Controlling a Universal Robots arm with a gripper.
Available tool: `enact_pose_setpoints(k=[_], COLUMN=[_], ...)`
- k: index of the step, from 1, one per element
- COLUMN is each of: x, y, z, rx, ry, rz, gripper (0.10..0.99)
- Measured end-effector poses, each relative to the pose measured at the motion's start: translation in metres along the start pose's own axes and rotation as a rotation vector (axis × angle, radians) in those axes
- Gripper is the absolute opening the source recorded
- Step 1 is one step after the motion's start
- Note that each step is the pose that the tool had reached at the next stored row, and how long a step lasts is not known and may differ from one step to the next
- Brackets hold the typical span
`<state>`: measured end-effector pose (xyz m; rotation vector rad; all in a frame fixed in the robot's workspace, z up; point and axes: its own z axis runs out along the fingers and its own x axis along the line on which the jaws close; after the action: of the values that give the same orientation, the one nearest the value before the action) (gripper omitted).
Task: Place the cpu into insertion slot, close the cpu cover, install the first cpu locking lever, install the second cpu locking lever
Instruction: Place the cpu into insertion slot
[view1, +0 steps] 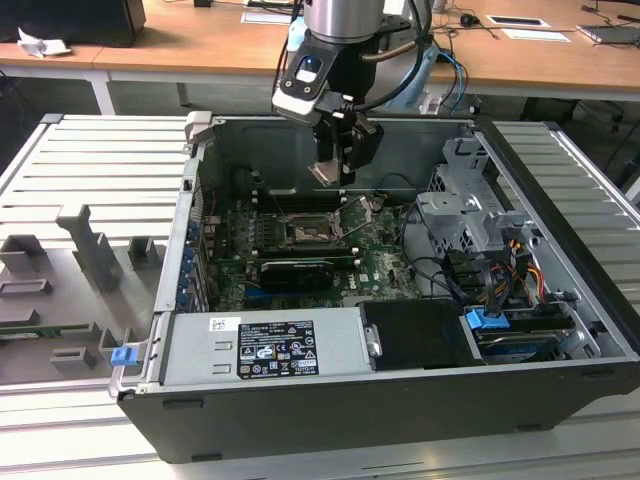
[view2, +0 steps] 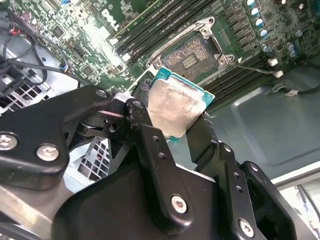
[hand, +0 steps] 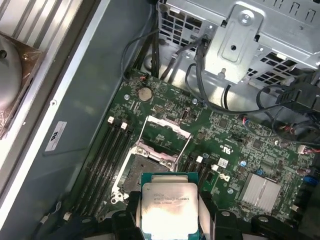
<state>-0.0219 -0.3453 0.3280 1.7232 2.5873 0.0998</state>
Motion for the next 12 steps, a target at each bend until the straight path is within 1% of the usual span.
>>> enact_pose_setpoints(k=[3, 8, 10, 12], x=[0.0000, 0.0000, -0.0001, -0.0001], y=[-0.0001, -0.0002, -0.0004, -0.0006], z=[0.0009, 0.0026, 0.0055, 0.0076], rx=[0.000, -0.001, -0.001, -0.001], ry=[-0.0032, -0.0076, -0.0123, -0.0143], rz=[0.044, 0.102, 0.147, 0.175], gripper=[0.541, 0.541, 0.541, 0.541])
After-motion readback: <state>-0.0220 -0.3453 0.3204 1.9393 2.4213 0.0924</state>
